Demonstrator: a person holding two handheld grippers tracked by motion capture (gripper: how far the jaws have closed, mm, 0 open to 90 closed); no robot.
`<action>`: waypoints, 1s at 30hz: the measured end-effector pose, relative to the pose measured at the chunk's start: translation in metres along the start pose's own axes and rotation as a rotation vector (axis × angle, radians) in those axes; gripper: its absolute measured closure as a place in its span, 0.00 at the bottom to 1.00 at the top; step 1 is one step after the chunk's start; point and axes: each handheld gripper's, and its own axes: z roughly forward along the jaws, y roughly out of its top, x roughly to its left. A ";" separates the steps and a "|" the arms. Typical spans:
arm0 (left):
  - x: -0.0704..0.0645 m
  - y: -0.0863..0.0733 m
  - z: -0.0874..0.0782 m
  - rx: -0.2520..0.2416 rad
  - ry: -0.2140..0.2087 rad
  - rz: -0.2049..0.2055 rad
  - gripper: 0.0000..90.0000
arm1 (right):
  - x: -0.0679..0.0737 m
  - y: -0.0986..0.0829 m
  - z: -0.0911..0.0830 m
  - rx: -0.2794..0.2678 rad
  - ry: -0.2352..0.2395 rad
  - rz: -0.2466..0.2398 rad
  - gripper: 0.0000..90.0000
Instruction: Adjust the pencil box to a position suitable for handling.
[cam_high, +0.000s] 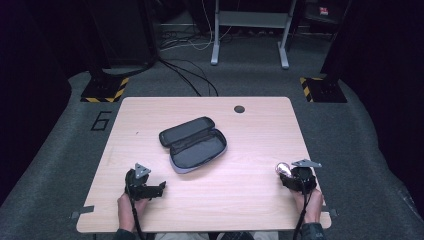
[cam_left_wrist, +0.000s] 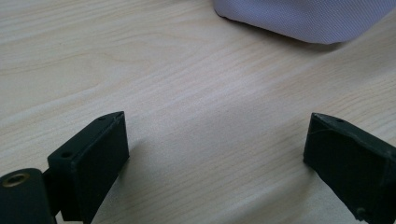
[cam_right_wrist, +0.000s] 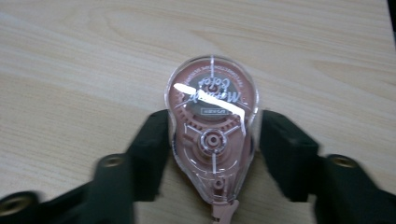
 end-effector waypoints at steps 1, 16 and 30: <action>0.000 0.000 0.000 -0.004 0.002 -0.001 0.07 | 0.000 -0.001 0.000 -0.003 0.000 0.009 0.35; 0.000 0.003 0.004 0.013 0.069 -0.073 0.00 | -0.024 -0.039 -0.021 -0.035 0.023 0.027 0.00; 0.008 0.050 -0.004 -0.069 0.009 -0.151 0.00 | -0.019 -0.040 -0.019 -0.020 0.019 0.008 0.00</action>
